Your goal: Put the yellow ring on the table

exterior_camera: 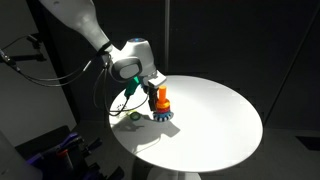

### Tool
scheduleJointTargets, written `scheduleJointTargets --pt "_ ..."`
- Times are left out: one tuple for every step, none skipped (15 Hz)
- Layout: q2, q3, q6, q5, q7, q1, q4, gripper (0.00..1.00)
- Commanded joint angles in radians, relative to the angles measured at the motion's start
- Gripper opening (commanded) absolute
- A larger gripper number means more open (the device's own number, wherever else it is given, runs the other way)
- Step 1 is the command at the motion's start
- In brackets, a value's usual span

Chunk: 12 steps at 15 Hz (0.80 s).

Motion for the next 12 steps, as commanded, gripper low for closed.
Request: scheduleJointTargets --pt "0.018 -0.012 0.016 -0.012 -0.019 -0.002 0.014 1.00" --pt "0.018 -0.012 0.019 -0.010 -0.022 -0.002 0.013 0.75" --pt "0.017 -0.012 0.022 -0.010 -0.026 -0.002 0.012 0.73" --pt "0.016 -0.011 0.024 -0.007 -0.030 -0.003 0.012 0.66" --pt "0.014 -0.007 0.025 -0.002 -0.036 -0.004 0.012 0.57" --pt "0.012 -0.005 0.027 0.002 -0.042 -0.006 0.012 0.48" --pt "0.009 -0.001 0.026 0.006 -0.049 -0.008 0.011 0.41" --pt "0.006 0.003 0.023 0.011 -0.058 -0.012 0.010 0.32" --pt "0.005 0.005 0.022 0.013 -0.064 -0.013 0.010 0.25" --pt "0.003 0.006 0.020 0.016 -0.072 -0.015 0.009 0.17" --pt "0.001 0.008 0.016 0.020 -0.080 -0.017 0.009 0.08" --pt "0.001 0.009 0.015 0.021 -0.084 -0.017 0.010 0.03"
